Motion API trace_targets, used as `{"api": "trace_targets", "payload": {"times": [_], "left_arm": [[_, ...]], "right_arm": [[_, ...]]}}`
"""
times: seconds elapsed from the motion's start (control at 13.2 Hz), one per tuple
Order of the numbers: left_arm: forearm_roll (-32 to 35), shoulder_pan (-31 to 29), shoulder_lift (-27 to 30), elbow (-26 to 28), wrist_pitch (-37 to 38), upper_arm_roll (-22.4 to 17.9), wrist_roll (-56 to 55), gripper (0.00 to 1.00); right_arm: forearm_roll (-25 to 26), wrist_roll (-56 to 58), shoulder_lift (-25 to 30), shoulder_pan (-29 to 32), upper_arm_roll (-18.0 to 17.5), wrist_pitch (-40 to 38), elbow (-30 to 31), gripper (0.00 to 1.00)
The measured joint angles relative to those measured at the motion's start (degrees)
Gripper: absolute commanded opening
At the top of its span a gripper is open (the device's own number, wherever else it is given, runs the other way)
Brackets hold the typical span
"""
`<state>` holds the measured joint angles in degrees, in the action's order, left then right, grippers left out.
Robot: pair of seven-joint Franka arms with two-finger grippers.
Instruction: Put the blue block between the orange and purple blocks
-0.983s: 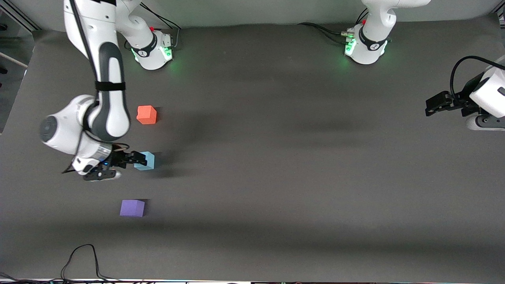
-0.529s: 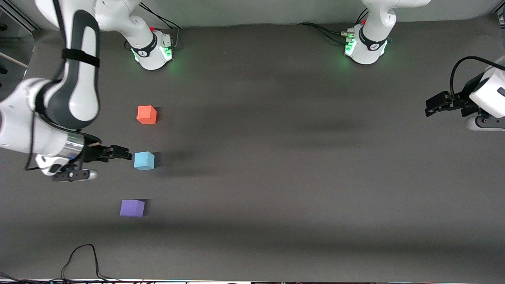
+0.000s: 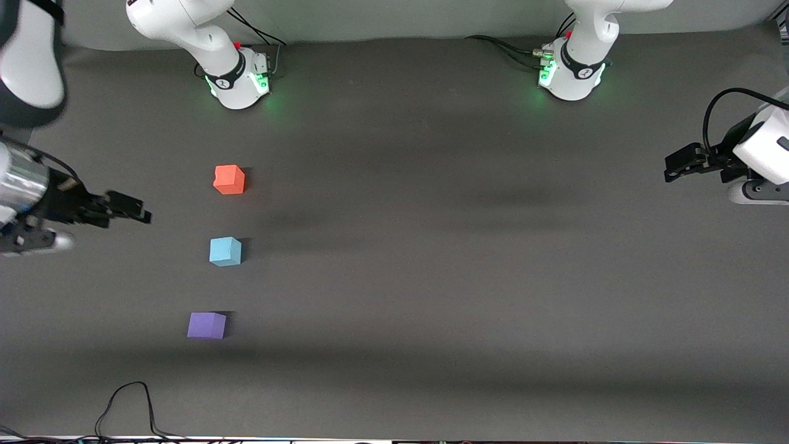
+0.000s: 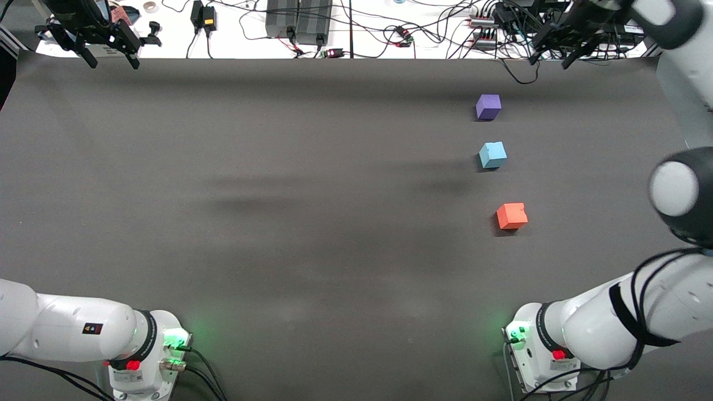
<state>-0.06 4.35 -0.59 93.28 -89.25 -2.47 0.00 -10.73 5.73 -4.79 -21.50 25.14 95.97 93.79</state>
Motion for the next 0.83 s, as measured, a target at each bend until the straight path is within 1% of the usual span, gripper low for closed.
{"api": "trace_targets", "payload": {"times": [0.15,0.23,0.3,0.38,0.45,0.83], "left_arm": [[0.0,0.0,0.0,0.0,0.0,0.0,0.0,1.0],[0.0,0.0,0.0,0.0,0.0,0.0,0.0,1.0],[0.0,0.0,0.0,0.0,-0.1,0.0,0.0,1.0],[0.0,0.0,0.0,0.0,-0.1,0.0,0.0,1.0],[0.0,0.0,0.0,0.0,-0.1,0.0,0.0,1.0],[0.0,0.0,0.0,0.0,-0.1,0.0,0.0,1.0]], "right_arm": [[4.7,0.0,4.1,10.4,-12.0,-0.3,1.8,1.0],[6.0,-0.2,5.1,14.1,-16.6,-0.4,2.5,1.0],[6.5,-0.4,5.5,15.9,-19.0,-0.4,3.2,1.0],[6.7,-0.4,5.4,16.5,-20.0,-0.4,3.8,1.0],[6.7,-0.4,5.3,16.6,-20.1,-0.3,4.4,1.0],[7.0,-0.4,4.8,16.6,-20.1,-0.2,4.7,1.0]]}}
